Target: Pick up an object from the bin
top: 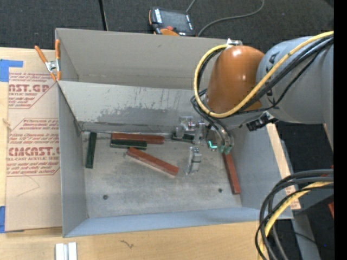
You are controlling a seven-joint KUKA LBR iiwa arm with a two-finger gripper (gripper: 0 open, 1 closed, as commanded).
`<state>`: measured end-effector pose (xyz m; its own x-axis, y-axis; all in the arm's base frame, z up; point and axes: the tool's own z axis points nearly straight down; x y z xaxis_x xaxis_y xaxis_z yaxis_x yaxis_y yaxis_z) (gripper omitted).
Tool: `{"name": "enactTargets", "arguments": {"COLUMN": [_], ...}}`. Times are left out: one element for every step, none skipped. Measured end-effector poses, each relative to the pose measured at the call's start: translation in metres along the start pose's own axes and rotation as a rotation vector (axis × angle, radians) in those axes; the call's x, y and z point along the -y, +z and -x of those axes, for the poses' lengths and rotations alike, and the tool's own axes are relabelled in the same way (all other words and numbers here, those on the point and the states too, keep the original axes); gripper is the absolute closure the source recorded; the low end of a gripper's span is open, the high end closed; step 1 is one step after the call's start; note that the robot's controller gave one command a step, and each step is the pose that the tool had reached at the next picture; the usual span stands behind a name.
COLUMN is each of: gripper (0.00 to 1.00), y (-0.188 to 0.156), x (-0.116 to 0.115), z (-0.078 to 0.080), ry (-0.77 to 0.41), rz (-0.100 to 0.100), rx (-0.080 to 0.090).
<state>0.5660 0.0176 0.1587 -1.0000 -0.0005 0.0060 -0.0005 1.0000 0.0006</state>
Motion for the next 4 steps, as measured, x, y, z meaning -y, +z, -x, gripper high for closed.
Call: {"name": "enactTargets", "arguments": {"gripper": [0.0,1.0,0.0,0.0], "y": [0.09,0.084,0.087,0.088], "x": [-0.025,-0.025,-0.025,-0.098], "z": [0.016,0.019,0.017,0.024], "ry": [-0.028,-0.027,-0.027,-0.099], "rz": [0.001,0.001,0.0,0.003], "rx": [0.009,0.014,0.009,0.01]}}
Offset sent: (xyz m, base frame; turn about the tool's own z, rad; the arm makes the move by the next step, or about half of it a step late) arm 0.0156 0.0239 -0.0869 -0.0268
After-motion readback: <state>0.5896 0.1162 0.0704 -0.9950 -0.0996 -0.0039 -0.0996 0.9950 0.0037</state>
